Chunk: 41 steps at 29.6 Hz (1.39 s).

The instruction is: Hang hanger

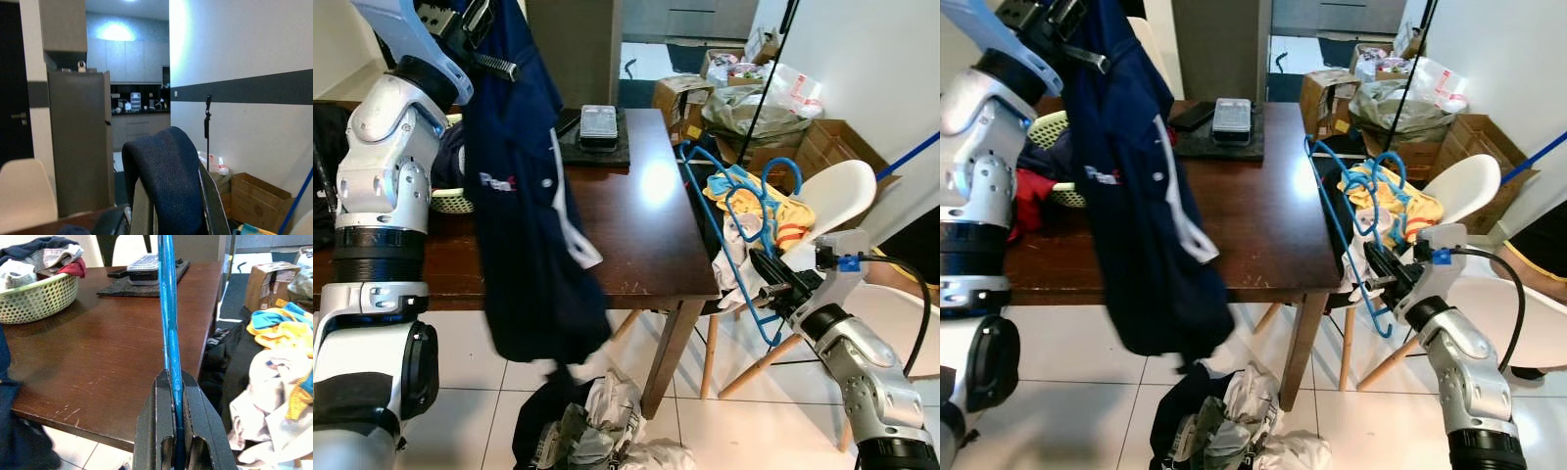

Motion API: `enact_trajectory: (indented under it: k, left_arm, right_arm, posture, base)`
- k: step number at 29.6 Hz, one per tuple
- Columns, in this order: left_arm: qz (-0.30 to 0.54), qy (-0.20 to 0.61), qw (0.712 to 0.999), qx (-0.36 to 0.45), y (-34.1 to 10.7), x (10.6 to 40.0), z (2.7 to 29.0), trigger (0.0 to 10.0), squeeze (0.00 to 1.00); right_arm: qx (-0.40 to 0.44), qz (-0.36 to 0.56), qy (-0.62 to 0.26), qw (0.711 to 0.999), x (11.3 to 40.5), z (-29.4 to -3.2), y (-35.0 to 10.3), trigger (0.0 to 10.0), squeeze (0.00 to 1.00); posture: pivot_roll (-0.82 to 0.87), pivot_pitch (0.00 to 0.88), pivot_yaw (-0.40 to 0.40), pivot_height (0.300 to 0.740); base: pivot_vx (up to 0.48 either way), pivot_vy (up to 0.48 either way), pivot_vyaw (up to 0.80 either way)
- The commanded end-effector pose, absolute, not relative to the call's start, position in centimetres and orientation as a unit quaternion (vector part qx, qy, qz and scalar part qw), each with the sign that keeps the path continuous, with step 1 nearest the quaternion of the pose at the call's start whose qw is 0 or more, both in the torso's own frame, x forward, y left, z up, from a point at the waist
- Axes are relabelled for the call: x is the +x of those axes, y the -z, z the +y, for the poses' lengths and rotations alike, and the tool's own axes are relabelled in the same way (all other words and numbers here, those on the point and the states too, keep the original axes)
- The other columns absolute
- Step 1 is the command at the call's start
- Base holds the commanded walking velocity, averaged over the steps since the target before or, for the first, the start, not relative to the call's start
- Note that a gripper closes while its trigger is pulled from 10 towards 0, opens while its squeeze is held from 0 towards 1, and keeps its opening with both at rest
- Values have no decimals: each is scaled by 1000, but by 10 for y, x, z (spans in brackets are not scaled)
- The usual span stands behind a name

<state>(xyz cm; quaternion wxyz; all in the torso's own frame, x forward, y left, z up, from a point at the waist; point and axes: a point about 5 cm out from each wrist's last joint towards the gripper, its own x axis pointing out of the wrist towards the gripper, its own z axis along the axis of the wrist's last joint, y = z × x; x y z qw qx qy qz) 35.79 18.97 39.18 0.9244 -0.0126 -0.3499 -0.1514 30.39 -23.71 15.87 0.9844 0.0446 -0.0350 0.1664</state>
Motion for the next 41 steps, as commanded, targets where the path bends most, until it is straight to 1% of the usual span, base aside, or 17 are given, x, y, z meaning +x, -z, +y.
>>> enact_trajectory:
  k: [1,10,18,26,32,41]
  left_arm:
    - [-347,152,925,-20,-389,358,189,10000,0]
    - [-333,186,924,-33,-379,353,168,10000,0]
    - [-329,188,924,-45,-377,350,164,10000,0]
    - [-306,195,930,-54,-360,349,155,10000,0]
    - [-295,195,934,-56,-354,350,153,10000,0]
    - [-271,201,939,-56,-339,347,150,10000,0]
  right_arm:
    - [46,-27,-165,985,302,-238,-156,10000,0]
    - [46,-27,-169,984,302,-236,-156,10000,0]
    - [45,-28,-171,984,303,-236,-156,10000,0]
    - [43,-27,-175,983,302,-237,-156,10000,0]
    - [42,-25,-180,982,301,-236,-155,10000,0]
    - [14,0,-174,985,299,-236,-145,10000,0]
  posture:
    - [28,126,-34,740]
    - [29,123,-32,740]
    - [31,121,-30,740]
    - [30,122,-30,740]
    - [29,124,-29,740]
    - [30,127,-31,740]
  base:
    - [0,0,0]
    - [0,0,0]
    - [-90,0,0]
    - [-182,0,0]
    - [0,0,0]
    - [-258,0,0]
